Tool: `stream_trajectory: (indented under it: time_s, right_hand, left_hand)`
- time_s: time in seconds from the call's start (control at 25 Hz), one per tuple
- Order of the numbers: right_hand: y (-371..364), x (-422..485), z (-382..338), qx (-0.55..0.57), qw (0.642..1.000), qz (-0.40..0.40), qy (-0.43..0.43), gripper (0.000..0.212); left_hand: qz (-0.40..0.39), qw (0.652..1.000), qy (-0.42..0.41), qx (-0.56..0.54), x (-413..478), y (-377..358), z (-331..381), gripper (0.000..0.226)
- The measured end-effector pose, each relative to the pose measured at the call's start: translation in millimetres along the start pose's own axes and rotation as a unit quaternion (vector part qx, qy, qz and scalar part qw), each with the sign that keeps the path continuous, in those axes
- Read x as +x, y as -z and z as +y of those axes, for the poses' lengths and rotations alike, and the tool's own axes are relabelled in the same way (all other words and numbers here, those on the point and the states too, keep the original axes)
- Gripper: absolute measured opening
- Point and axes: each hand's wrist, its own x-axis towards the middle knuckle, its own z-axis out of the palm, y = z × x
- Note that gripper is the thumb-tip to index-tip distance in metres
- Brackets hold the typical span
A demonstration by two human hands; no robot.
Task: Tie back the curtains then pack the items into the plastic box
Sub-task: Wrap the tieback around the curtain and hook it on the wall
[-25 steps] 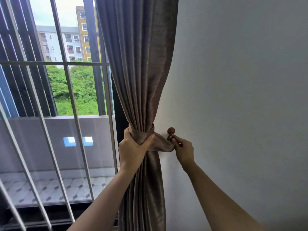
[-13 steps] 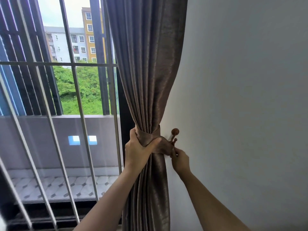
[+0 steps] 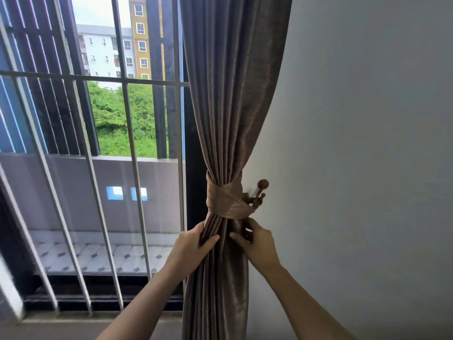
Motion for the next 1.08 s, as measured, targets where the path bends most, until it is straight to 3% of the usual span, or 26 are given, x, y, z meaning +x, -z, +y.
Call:
stream_trajectory:
  time_s: [0.08, 0.16, 0.28, 0.48, 0.56, 0.64, 0.72, 0.76, 0.92, 1.0, 1.08]
  right_hand:
    - [-5, -7, -11, -0.055, 0.998, 0.011, 0.001, 0.031]
    - [-14, -24, -20, -0.099, 0.995, 0.018, 0.015, 0.033]
    - [-20, -62, -27, -0.122, 0.99, 0.055, 0.046, 0.028]
    - [50, -49, -32, -0.173, 0.977, -0.107, 0.059, 0.025]
    - [85, -32, -41, -0.159, 0.977, 0.008, 0.145, 0.021]
    - [107, -7, -53, -0.189, 0.941, 0.108, 0.258, 0.02]
    - [116, 20, -71, -0.247, 0.915, 0.062, 0.314, 0.025]
    - [115, 32, -79, -0.29, 0.903, 0.019, 0.317, 0.03]
    - [104, 61, -94, -0.413, 0.857, -0.072, 0.299, 0.03]
    - [103, 65, -99, -0.379, 0.872, -0.115, 0.288, 0.022]
    - [108, 71, -106, -0.331, 0.893, -0.177, 0.249, 0.016]
  left_hand:
    - [0.016, 0.998, -0.009, 0.052, -3, -1, 7, 0.024]
    - [0.045, 0.995, -0.001, 0.084, -5, -1, 11, 0.012]
    - [0.041, 0.994, 0.005, 0.098, -8, -11, 20, 0.014]
    - [-0.029, 0.997, -0.009, 0.067, -12, -6, 31, 0.018]
    - [-0.032, 0.999, -0.032, -0.024, -9, 15, 35, 0.043]
    - [0.095, 0.986, -0.121, -0.064, 6, 34, 47, 0.047]
    - [0.193, 0.955, -0.222, 0.04, 23, 49, 64, 0.033]
    - [0.193, 0.947, -0.239, 0.097, 31, 55, 72, 0.03]
    - [0.056, 0.948, -0.207, 0.235, 51, 70, 82, 0.041]
    - [-0.002, 0.929, -0.215, 0.3, 56, 72, 87, 0.048]
    - [-0.008, 0.922, -0.222, 0.318, 62, 73, 95, 0.045]
